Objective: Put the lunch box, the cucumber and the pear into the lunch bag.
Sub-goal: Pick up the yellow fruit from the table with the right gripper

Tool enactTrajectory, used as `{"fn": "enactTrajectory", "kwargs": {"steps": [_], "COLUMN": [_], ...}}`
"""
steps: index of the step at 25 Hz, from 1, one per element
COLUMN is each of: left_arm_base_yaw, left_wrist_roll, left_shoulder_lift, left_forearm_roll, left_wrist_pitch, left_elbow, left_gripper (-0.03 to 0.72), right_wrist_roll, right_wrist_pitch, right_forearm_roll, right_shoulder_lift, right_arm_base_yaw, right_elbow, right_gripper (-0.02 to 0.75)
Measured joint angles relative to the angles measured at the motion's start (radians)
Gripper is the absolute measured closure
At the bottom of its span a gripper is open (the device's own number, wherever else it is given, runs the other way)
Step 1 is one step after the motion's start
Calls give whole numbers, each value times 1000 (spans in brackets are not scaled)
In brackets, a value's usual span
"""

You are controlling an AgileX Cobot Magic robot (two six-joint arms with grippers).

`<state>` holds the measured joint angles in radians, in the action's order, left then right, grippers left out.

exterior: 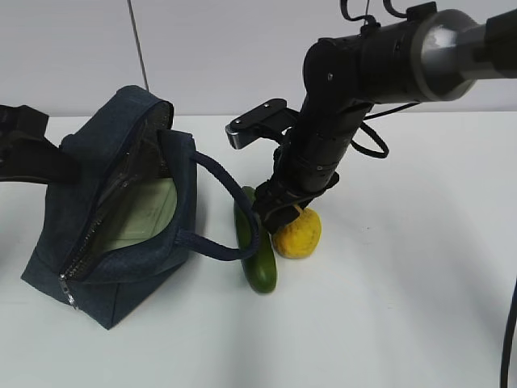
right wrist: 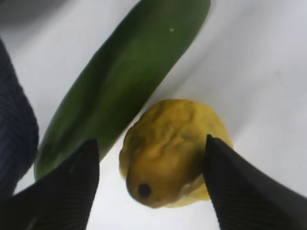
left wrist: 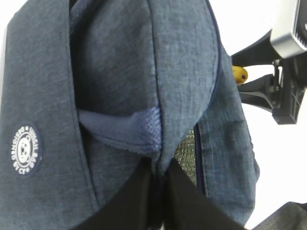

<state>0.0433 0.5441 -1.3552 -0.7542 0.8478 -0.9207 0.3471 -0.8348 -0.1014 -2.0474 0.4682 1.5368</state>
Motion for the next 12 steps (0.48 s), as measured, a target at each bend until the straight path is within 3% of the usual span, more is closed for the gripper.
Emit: {"fn": "enactTrajectory", "kwargs": {"steps": [5,12], "left_arm_base_yaw": [0,0], "left_wrist_roll": [0,0], "left_shoulder_lift": [0,0], "left_forearm_roll": [0,0], "left_wrist_pitch": [0,1], "left_elbow": [0,0], "left_gripper": [687,687], "right_wrist_roll": [0,-2], "right_wrist_pitch": [2,3], "right_forearm_roll": [2,26], "right_shoulder_lift": [-6,-19], "right_arm_base_yaw": [0,0], "right_elbow": [10,19], "right_gripper": [216,359]}}
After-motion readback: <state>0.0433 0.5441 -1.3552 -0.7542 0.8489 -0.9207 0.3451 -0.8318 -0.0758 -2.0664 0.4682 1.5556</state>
